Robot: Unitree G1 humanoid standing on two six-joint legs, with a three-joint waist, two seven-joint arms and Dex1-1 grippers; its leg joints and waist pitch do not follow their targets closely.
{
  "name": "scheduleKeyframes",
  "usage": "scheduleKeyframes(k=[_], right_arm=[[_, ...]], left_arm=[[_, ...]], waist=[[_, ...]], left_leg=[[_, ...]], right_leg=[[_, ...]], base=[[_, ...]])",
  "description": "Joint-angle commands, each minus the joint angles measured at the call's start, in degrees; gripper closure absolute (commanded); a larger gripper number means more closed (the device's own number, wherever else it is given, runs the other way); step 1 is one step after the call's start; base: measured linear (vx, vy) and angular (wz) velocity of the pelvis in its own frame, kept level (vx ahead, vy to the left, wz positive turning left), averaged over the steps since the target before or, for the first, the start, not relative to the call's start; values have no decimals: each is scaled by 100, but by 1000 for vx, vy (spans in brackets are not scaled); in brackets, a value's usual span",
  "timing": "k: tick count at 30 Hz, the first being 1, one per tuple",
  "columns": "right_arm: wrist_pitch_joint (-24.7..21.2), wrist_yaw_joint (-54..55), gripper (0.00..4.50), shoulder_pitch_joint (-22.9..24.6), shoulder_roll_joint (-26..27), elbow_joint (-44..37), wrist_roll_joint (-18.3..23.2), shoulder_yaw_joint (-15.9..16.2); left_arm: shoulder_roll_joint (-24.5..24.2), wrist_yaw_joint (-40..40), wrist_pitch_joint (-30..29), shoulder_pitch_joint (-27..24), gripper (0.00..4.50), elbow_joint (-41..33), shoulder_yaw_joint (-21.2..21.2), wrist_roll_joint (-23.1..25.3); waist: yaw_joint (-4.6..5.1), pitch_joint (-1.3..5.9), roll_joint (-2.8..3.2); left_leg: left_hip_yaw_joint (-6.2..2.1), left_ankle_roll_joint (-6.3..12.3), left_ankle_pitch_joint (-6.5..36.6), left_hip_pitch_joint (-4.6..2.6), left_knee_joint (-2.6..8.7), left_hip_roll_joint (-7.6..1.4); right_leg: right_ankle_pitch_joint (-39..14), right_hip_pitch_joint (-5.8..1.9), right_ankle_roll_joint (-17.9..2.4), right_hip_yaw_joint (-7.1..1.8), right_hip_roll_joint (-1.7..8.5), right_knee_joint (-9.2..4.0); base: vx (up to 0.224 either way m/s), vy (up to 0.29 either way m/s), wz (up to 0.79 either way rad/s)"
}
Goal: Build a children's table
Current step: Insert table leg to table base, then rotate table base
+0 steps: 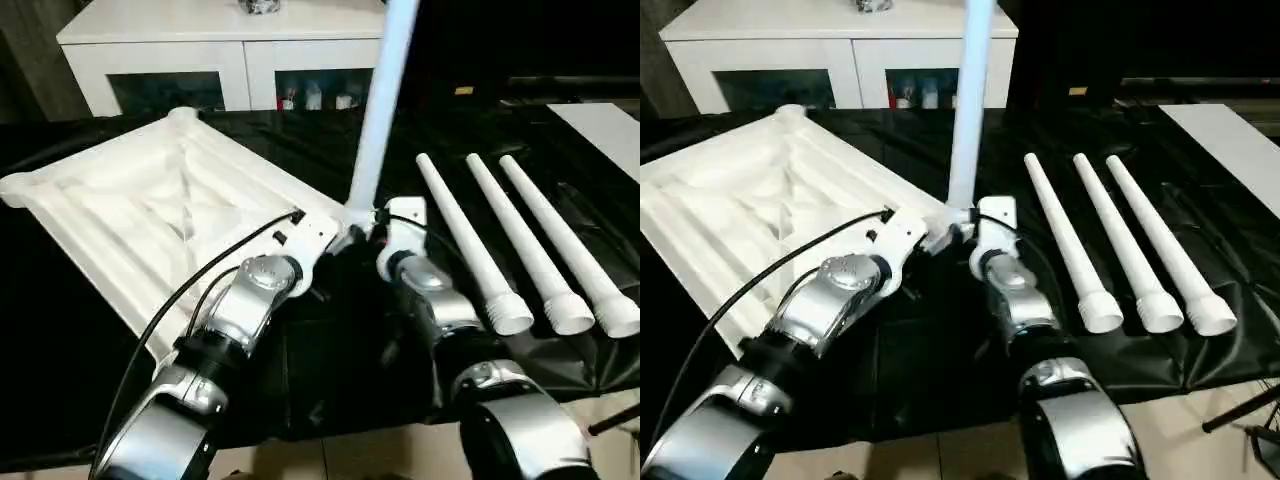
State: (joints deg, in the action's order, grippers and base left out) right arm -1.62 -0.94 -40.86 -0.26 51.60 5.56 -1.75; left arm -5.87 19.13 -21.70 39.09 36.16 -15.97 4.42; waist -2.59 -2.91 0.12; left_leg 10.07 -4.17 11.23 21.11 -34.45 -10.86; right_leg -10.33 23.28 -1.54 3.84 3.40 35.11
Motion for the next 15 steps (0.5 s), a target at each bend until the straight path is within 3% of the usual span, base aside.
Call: scheduleKeyframes(k=[1,2,5,9,10,13,15], right_arm=[[29,16,65,97,-59,-371,-83,-4],[-82,-40,65,262,-86,-719,-60,4],[-260,-144,65,622,-185,-1308,-48,40],[-293,-137,65,750,-254,-1372,-95,55],[-378,-165,65,833,-280,-1362,-102,39],[-536,-277,65,907,-304,-1436,-134,91],[-657,-360,65,950,-285,-1509,-125,130]], left_arm=[[20,-278,705,143,406,35,212,21],[45,-256,850,216,395,106,295,-53],[104,-278,1004,356,368,72,583,-255],[68,-233,1021,369,336,-114,703,-360],[-108,-232,882,220,325,-658,880,-456],[-503,-69,501,-130,306,-1478,1043,-478],[-847,80,121,-412,300,-2020,1210,-517]], waist=[[-20,402,-52],[-38,400,-40],[-42,417,-20],[-65,405,-18],[-70,405,7],[-49,397,-7],[15,378,-23]], left_leg=[[-59,336,552,-20,377,-186],[-50,366,546,-39,371,-179],[-59,384,493,-57,371,-217],[-51,351,605,-59,378,-218],[-54,328,616,-59,377,-223],[-58,277,663,-46,388,-242],[-48,211,813,-62,396,-232]], right_leg=[[-586,-358,-1109,-283,461,-377],[-586,-347,-1063,-284,451,-398],[-340,-337,-1204,-286,462,-361],[-375,-341,-1270,-289,466,-361],[-371,-342,-1285,-292,474,-352],[-378,-349,-1288,-289,473,-330],[-665,-320,-1208,-285,449,-356]], base=[[0,0,0],[0,0,0],[0,0,0],[0,0,0],[0,0,0],[0,0,0],[0,0,0]])
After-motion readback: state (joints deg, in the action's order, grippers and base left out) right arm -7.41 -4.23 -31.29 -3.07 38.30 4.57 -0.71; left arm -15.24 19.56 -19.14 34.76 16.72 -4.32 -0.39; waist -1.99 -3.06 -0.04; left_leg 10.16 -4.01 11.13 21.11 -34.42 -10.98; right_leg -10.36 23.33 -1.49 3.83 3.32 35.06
